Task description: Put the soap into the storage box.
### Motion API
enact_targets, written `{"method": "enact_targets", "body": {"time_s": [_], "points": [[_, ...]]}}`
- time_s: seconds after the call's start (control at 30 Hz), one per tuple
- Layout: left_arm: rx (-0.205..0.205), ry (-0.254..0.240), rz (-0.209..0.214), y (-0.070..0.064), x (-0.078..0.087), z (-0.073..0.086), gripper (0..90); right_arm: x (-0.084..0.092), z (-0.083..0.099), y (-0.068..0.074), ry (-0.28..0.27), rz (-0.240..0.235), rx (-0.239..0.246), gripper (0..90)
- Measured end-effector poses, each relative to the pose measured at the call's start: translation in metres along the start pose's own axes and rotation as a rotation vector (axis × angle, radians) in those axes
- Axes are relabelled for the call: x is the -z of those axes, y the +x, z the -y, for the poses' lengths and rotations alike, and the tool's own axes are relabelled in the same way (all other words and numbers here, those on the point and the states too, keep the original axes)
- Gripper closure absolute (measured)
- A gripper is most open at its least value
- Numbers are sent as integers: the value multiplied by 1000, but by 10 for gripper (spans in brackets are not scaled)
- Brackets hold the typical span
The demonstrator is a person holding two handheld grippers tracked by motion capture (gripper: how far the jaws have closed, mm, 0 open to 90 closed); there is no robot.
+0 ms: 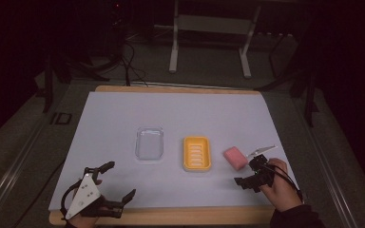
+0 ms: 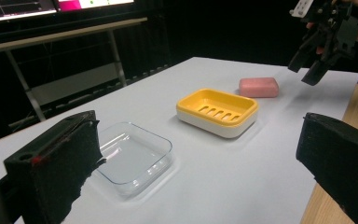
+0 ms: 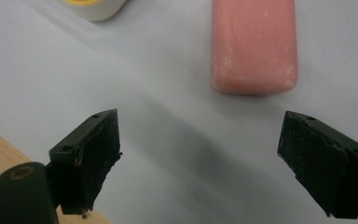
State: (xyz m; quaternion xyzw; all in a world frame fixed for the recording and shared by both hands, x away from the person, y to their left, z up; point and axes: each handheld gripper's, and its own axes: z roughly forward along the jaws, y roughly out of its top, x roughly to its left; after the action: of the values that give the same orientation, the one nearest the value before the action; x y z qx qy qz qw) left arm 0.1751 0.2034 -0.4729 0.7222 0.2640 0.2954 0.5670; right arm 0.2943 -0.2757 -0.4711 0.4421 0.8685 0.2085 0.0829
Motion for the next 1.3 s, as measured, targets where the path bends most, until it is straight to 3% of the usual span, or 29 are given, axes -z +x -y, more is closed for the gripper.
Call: {"method": "enact_targets", "body": {"time_s": [0.27,0.63,0.83,0.9,1.1,1.3], "points": [[-1,5,-2,0,0,0,4,1,-1,-6,93,-19,-46,124],[-2,7,-5,0,0,0,4,-1,-11,-13,318,10,-64,117],[-1,8,-3,0,-1,1,4,-3,-16,-17,367,-3,-80,130],[-1,8,-1,0,-1,1,4,-3,-19,-21,373,-14,-62,142],[1,10,3,0,-1,1,4,-3,-26,-26,439,-27,-97,151],[-3,14,5,-1,-2,1,4,-6,-36,-24,503,3,-48,153]]}}
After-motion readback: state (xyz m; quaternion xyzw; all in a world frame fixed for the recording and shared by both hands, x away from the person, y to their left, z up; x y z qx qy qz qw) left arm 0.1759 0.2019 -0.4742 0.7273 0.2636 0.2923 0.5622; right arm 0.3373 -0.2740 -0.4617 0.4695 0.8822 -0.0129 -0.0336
